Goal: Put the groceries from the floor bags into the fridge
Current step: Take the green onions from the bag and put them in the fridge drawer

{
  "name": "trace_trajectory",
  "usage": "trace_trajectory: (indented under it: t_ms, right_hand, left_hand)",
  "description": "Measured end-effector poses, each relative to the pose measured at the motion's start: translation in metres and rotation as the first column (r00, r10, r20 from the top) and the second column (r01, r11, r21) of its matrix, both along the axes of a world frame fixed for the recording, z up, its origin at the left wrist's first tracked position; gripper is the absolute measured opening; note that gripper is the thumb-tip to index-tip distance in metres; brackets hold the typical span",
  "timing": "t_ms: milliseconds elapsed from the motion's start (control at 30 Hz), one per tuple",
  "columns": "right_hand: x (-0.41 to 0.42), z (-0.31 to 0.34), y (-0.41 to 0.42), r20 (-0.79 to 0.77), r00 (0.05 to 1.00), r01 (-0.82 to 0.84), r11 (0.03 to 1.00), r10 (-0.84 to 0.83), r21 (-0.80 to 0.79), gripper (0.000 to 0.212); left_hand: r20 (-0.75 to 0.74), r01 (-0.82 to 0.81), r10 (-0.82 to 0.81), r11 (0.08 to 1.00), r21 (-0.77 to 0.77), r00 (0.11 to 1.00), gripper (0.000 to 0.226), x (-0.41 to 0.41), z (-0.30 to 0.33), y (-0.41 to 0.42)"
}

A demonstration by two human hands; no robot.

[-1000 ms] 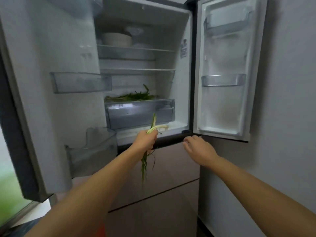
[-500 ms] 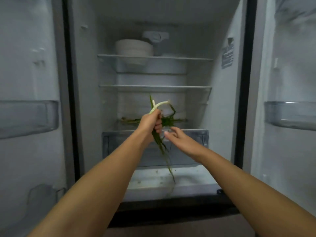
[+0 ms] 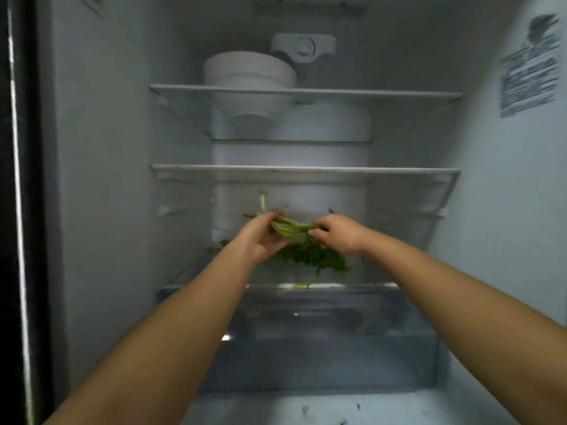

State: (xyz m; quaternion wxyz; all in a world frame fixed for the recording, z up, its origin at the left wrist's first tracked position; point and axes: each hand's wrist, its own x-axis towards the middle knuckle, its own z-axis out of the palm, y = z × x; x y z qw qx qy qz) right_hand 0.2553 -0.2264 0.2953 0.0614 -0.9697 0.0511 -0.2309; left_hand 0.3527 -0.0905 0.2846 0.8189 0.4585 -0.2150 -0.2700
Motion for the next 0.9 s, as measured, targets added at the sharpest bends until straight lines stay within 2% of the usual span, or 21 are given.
trace_trajectory:
  t_ms: [67,133,200,267,367,433,500,600,700,800,900]
  right_hand:
    - [0.028,0.007,-0.012,-0.006,0.999,0.034,0.983,-0.036,-0.178,0.021]
    - [0.051,0.009,-0.018,-0.014,0.999,0.038,0.961,-0.044,-0.275,0.026]
    - [0.069,0.002,-0.022,-0.039,0.999,0.015,0.934,-0.031,-0.357,0.028]
    - [0.086,-0.012,-0.028,-0.082,0.997,-0.026,0.898,-0.011,-0.440,0.031]
    - [0.104,-0.030,-0.032,-0.221,0.975,-0.106,0.871,-0.003,-0.481,0.041]
    - [0.109,-0.033,-0.031,-0.315,0.949,-0.151,0.858,-0.014,-0.491,0.050]
    - [0.110,-0.034,-0.031,-0.381,0.924,-0.183,0.845,-0.026,-0.502,0.054]
    - [0.108,-0.034,-0.033,-0.457,0.888,-0.170,0.877,-0.061,-0.449,0.061]
    - [0.100,-0.029,-0.030,-0.487,0.869,-0.143,0.903,-0.081,-0.404,0.063]
    - [0.087,-0.012,-0.026,-0.402,0.916,-0.105,0.955,-0.017,-0.279,0.057]
    - [0.069,0.011,-0.024,-0.291,0.956,-0.012,0.985,-0.040,-0.175,0.052]
  left_hand:
    - [0.104,-0.032,0.025,0.997,0.064,0.994,0.016,0.031,0.000,0.002]
    - [0.261,-0.125,0.097,0.988,0.092,0.961,0.010,0.061,-0.003,0.008]
    - [0.439,-0.251,0.152,0.951,0.178,0.885,0.010,0.083,-0.007,0.017]
    - [0.617,-0.369,0.136,0.890,0.268,0.775,0.014,0.102,-0.014,0.025]
    - [0.858,-0.527,-0.083,0.758,0.385,0.507,0.010,0.123,-0.024,0.031]
    - [0.889,-0.654,-0.324,0.602,0.458,0.324,0.012,0.132,-0.034,0.030]
    - [0.859,-0.749,-0.464,0.487,0.450,0.214,0.015,0.136,-0.041,0.027]
    - [0.847,-0.796,-0.500,0.434,0.423,0.178,0.018,0.129,-0.042,0.024]
    - [0.841,-0.818,-0.505,0.390,0.423,0.195,0.019,0.115,-0.039,0.023]
    - [0.886,-0.793,-0.388,0.443,0.419,0.252,0.014,0.099,-0.029,0.024]
    - [0.928,-0.771,-0.243,0.519,0.370,0.282,0.018,0.085,-0.017,0.029]
